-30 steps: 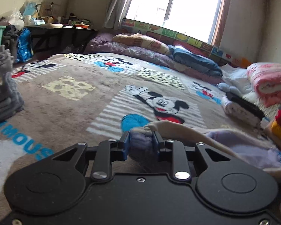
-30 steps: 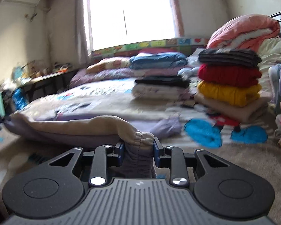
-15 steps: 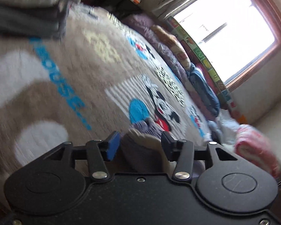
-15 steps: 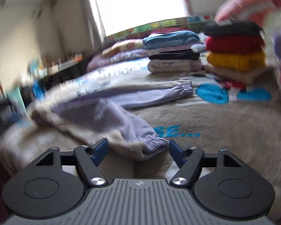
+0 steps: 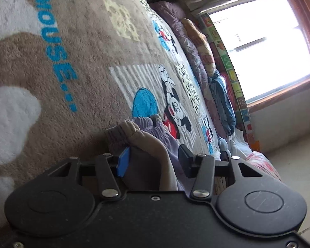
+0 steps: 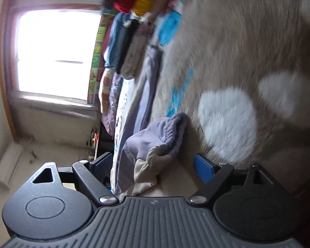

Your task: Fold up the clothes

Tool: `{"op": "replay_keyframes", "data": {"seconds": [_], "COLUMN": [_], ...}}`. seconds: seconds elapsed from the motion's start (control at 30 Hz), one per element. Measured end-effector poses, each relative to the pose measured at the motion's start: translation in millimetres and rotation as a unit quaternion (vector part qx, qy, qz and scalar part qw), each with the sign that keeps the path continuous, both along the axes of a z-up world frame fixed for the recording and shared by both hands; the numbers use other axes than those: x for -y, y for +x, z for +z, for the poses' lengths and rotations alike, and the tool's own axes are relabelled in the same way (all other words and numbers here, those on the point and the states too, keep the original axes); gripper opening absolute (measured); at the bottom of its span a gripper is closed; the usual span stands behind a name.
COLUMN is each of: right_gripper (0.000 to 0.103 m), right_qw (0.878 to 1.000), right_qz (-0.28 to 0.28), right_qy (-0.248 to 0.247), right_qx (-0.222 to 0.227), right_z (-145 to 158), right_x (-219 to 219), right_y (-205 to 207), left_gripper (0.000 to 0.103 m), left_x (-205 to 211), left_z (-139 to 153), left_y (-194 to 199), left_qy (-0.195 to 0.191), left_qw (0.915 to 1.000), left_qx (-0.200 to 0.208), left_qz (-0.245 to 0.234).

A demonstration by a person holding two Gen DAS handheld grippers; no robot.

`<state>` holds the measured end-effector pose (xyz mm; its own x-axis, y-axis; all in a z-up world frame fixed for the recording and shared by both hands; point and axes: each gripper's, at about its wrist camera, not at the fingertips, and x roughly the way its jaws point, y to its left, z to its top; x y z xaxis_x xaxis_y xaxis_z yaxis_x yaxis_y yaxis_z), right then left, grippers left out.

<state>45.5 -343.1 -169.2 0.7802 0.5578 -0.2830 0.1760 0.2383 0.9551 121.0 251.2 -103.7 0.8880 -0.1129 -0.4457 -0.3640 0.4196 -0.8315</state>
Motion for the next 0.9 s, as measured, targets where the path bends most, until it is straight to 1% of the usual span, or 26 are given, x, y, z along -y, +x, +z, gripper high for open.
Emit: {"op": "replay_keyframes", "data": {"seconds": [0.03,0.07,0.1,0.13,0.17,0.2,0.23,0.3,0.47,0.57,0.63,0.7,0.77,0.8,0.83,0.87,0.9], "right_gripper": [0.082,0.073,0.057,0.047,0.030,0.026,0.023,0.020,0.019,0.018,0.018,0.017,0.017,0.017,0.017,0.017,0.019], "right_qw": [1.000,1.000,1.000,1.000,0.999,0.999,0.999,0.998,0.992,0.989,0.987,0.986,0.987,0.987,0.986,0.986,0.985], "right_qz": [-0.001,-0.002,-0.003,-0.004,-0.004,-0.004,-0.006,-0.011,-0.030,-0.036,-0.037,-0.041,-0.046,-0.045,-0.043,-0.041,-0.041], "right_qy": [-0.007,-0.013,-0.020,-0.025,-0.028,-0.034,-0.039,-0.043,-0.059,-0.071,-0.084,-0.094,-0.111,-0.126,-0.139,-0.147,-0.155], "right_qx": [0.004,0.009,0.013,0.015,0.015,0.018,0.025,0.048,0.108,0.127,0.133,0.128,0.108,0.090,0.077,0.072,0.066], "right_z": [0.1,0.2,0.3,-0.5,-2.1,-3.0,-1.9,4.4,38.6,53.6,56.5,52.9,43.7,36.8,28.3,20.0,13.4], "right_x": [-3.7,-7.5,-11.2,-14.2,-16.5,-18.4,-19.5,-19.8,4.4,24.1,36.5,46.8,54.4,56.2,57.1,56.7,55.4], "right_y": [5.4,10.8,16.2,21.5,26.6,31.0,33.6,36.1,40.8,44.0,41.0,39.6,37.7,37.8,36.1,33.4,30.5], "left_gripper": [0.046,0.037,0.025,0.020,0.008,0.004,0.003,0.000,0.000,0.000,0.000,0.000,0.000,0.001,0.002,0.004,0.015], "left_x": [0.7,2.1,3.7,5.7,7.7,9.3,10.8,11.7,12.1,14.7,20.2,25.9,32.4,34.0,31.8,27.0,25.3], "left_z": [-1.4,-2.2,-2.6,-2.2,-1.6,-0.9,0.0,5.5,25.4,33.6,33.7,25.9,14.8,8.8,5.1,4.7,5.9], "left_y": [3.1,5.8,6.9,7.2,7.5,6.7,5.6,-0.1,-33.1,-48.0,-57.4,-65.6,-68.0,-65.3,-64.0,-65.6,-66.6], "left_qy": [0.005,0.015,0.028,0.043,0.058,0.065,0.070,0.085,0.100,0.103,0.117,0.124,0.154,0.168,0.167,0.157,0.157], "left_qw": [1.0000,0.9998,0.9994,0.9988,0.9980,0.9976,0.9973,0.9962,0.9944,0.9942,0.9928,0.9911,0.9839,0.9792,0.9782,0.9803,0.9813], "left_qx": [-0.002,-0.009,-0.018,-0.022,-0.025,-0.022,-0.018,-0.008,0.019,0.018,0.000,-0.031,-0.078,-0.099,-0.111,-0.110,-0.104], "left_qz": [0.000,0.001,0.000,-0.001,-0.003,-0.007,-0.012,-0.018,-0.027,-0.025,-0.025,-0.037,-0.048,-0.057,-0.055,-0.047,-0.040]}}
